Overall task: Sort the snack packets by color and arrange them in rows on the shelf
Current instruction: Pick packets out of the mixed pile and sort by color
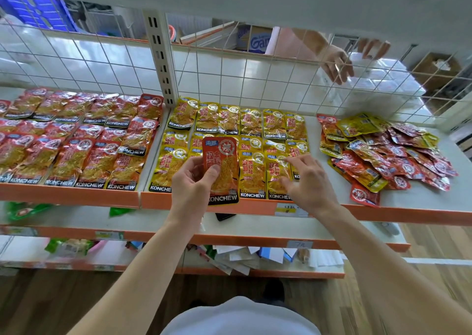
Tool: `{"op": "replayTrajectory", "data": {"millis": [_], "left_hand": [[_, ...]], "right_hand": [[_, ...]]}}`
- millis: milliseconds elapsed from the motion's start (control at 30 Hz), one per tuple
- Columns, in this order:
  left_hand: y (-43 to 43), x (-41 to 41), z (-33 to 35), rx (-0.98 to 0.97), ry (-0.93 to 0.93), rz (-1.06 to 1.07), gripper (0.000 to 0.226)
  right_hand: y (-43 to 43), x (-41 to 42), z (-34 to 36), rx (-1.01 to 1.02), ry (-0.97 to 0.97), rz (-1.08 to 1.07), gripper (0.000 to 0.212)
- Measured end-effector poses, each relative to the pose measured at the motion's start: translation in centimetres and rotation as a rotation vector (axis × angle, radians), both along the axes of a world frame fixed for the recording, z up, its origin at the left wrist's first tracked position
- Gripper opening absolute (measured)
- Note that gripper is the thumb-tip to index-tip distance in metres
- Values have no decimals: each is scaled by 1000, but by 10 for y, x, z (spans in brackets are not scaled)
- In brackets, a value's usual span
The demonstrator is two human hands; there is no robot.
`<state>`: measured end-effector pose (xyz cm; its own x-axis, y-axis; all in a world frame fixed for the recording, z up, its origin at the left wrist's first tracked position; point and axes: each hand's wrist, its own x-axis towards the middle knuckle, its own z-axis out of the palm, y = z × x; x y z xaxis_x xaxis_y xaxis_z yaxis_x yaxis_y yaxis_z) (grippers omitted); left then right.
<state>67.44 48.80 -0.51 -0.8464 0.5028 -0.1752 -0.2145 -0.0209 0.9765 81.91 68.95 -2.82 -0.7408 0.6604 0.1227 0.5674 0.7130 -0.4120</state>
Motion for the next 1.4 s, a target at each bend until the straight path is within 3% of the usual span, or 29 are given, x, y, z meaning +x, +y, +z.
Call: {"op": "replayTrajectory", "data": {"millis": [133,400,600,867,1000,1133,1400], "left_hand": [[-2,0,-1,-13,-1,-57,12],[-7,-1,4,-69,-10,-182,14],[-20,-1,5,-59,76,-138,17],[-46,12,17,-109,104,10,15],[-77,26,29,-131,143,127,18],[-120,31,29,-165,168,291,11],[-182,22,26,-197,154,323,16]], "right_hand": [[-8,-6,-5,51,-228,193,69],[-12,-5,-13,-5,-238,142,63],[-44,-4,-3,41,52,14,49],[-108,-16,33,96,216,230,52],[-130,-11,35,17,346,252,44],[-155,-9,31,5,360,338,51],[-224,-35,36,66,352,499,46]]}}
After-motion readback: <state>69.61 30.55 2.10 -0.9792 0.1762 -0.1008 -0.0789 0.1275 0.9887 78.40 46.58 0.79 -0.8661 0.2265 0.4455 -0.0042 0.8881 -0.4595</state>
